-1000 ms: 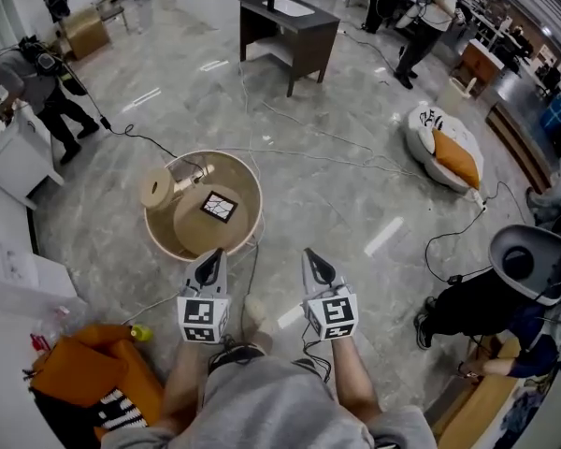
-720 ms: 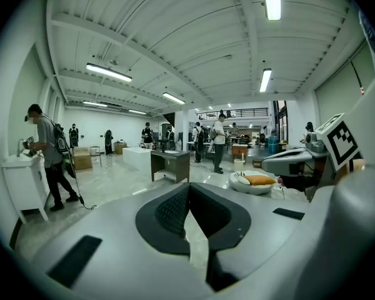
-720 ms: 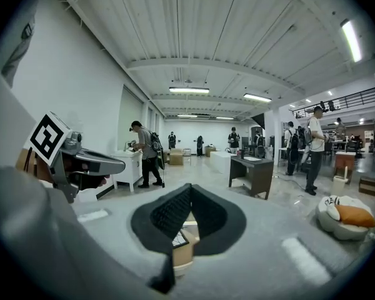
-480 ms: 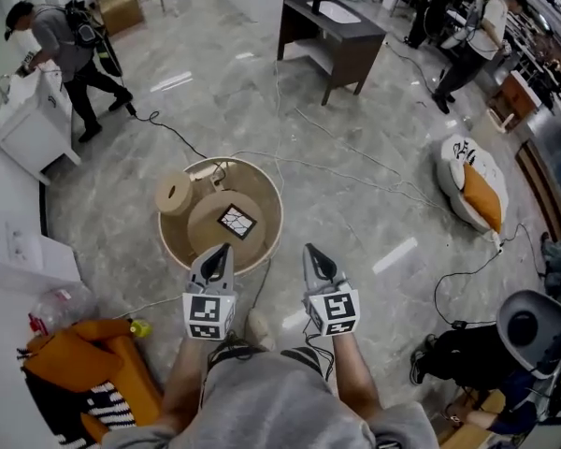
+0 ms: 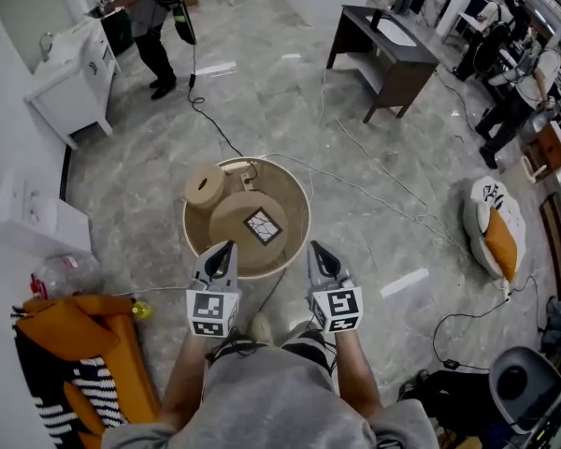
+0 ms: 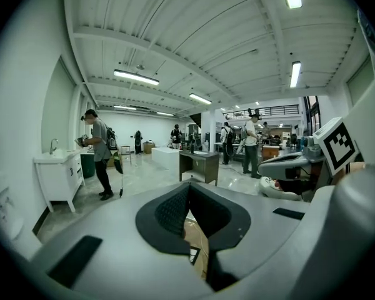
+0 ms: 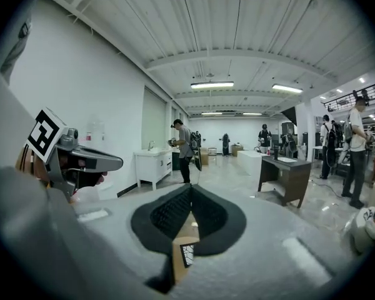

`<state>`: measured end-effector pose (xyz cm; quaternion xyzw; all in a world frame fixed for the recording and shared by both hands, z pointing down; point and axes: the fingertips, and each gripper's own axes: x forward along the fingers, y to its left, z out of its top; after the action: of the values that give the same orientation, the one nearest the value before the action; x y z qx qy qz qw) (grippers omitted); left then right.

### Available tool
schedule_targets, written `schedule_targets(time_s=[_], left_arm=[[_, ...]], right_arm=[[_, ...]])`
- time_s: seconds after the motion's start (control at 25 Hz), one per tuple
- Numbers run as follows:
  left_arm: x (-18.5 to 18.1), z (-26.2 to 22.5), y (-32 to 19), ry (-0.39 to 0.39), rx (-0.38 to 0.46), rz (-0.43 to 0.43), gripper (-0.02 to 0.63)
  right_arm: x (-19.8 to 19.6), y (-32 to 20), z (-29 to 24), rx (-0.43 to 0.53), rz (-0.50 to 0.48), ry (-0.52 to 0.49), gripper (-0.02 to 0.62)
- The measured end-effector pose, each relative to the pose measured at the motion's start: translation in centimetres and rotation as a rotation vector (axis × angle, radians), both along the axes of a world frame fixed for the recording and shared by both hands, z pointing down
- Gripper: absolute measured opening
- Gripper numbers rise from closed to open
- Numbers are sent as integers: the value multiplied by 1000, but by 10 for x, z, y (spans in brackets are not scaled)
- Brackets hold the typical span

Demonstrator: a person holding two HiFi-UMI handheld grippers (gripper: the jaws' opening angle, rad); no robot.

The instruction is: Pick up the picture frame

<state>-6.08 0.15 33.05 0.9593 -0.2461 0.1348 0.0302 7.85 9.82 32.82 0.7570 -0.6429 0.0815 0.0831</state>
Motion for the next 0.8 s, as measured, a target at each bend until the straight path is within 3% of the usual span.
schedule_targets(time_s=[0.36,0.8], left_arm=[[-8,1,-30,4,5,-79,17],[21,7,-71,6,-7,-222,17]], right_arm=[[3,-42,-5,-1,-81,28,-2],[45,-104,5,-22,-222,19,-2]])
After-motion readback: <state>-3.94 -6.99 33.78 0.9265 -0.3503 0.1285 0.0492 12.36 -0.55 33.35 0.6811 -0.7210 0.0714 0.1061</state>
